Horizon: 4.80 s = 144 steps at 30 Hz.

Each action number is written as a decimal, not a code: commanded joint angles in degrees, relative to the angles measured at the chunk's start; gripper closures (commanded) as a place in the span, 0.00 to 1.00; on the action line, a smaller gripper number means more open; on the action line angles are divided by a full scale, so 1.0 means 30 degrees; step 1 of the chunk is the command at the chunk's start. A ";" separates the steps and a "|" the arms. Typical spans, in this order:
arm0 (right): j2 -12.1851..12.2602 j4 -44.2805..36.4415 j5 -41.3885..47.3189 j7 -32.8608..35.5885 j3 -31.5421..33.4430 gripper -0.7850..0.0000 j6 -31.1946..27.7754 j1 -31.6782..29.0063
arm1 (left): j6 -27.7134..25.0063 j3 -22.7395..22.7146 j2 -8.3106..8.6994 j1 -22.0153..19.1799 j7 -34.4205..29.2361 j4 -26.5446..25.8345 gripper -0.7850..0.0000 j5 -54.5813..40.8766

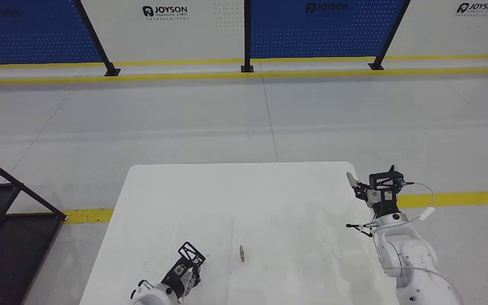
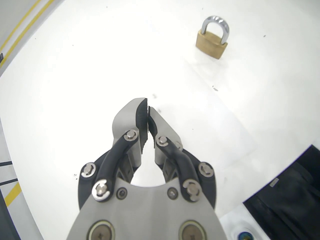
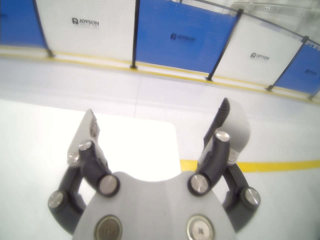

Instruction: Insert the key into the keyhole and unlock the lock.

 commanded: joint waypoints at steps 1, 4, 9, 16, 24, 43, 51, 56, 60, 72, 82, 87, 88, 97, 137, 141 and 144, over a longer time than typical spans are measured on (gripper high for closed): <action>0.0000 0.0000 0.0000 0.0000 0.0000 0.00 0.0000 0.0000 | -0.0218 -0.0616 0.0080 0.0478 0.1532 -0.0233 1.00 -0.0202; 0.0040 0.0033 -0.0362 0.0048 -0.0110 0.00 -0.0829 0.0028 | -0.1598 -0.1553 0.0243 0.0918 0.4378 -0.0091 1.00 -0.0671; 0.0031 -0.0375 -0.3298 0.0629 -0.1360 0.00 -0.0943 -0.0218 | -0.5851 -0.3613 0.0651 0.1099 1.0644 0.1092 1.00 -0.1388; -0.0091 -0.0889 -0.8909 0.1079 -0.4883 0.00 -0.0878 -0.1322 | -0.9058 -0.5181 0.1061 0.0128 1.7184 0.3526 1.00 -0.0701; -0.0456 0.0841 -1.2706 0.2280 -0.9591 0.00 -0.3131 -0.0455 | -0.9058 -0.5181 0.1061 0.0128 1.7184 0.3526 1.00 -0.0701; -0.1108 0.3841 -0.7799 0.0404 -1.2830 0.00 -0.6669 0.1110 | -0.9058 -0.5181 0.1061 0.0128 1.7184 0.3526 1.00 -0.0701; -0.1534 0.4686 -0.6907 0.0320 -1.3890 0.00 -0.4194 0.1385 | -0.9058 -0.5181 0.1061 0.0128 1.7184 0.3526 1.00 -0.0701; -0.1893 0.5685 -0.6102 0.0824 -1.4608 0.00 -0.3559 0.2208 | -0.9058 -0.5181 0.1061 0.0128 1.7184 0.3526 1.00 -0.0701; -0.2119 0.6336 -0.5755 0.0899 -1.5078 0.18 -0.3210 0.2716 | -0.9058 -0.5181 0.1061 0.0128 1.7184 0.3526 1.00 -0.0701; -0.2396 0.7481 -0.5759 0.0405 -1.5822 0.64 -0.2770 0.3241 | -0.9058 -0.5181 0.1061 0.0128 1.7184 0.3526 1.00 -0.0701; -0.2287 0.7232 -0.5638 -0.0288 -1.5547 1.00 -0.3260 0.3259 | -0.9058 -0.5181 0.1061 0.0128 1.7184 0.3526 1.00 -0.0701; -0.1679 0.5383 -0.5538 -0.1959 -1.4083 1.00 -0.4495 0.2202 | -0.9058 -0.5181 0.1061 0.0128 1.7184 0.3526 1.00 -0.0701; -0.1510 0.4861 -0.5640 -0.2340 -1.3674 1.00 -0.4739 0.1841 | -0.9058 -0.5181 0.1061 0.0128 1.7184 0.3526 1.00 -0.0701; -0.0095 0.0258 -0.4320 -0.5882 -0.9226 1.00 -0.8560 -0.1825 | -0.9058 -0.5181 0.1061 0.0128 1.7184 0.3526 1.00 -0.0701; -0.1707 0.6948 0.8254 -1.1852 -1.4544 1.00 -1.9334 0.5596 | -1.5229 0.1166 0.1140 -0.5319 2.0261 0.6191 1.00 -1.0347; -0.1731 0.7171 0.7951 -1.2711 -1.4770 1.00 -1.9334 0.5712 | -1.5229 0.1875 0.1199 -0.5985 2.0472 0.6671 1.00 -1.0634; -0.1731 0.7171 0.7951 -1.2711 -1.4770 1.00 -1.9334 0.5712 | -1.5229 0.1875 0.1199 -0.5985 2.0472 0.6671 1.00 -1.0634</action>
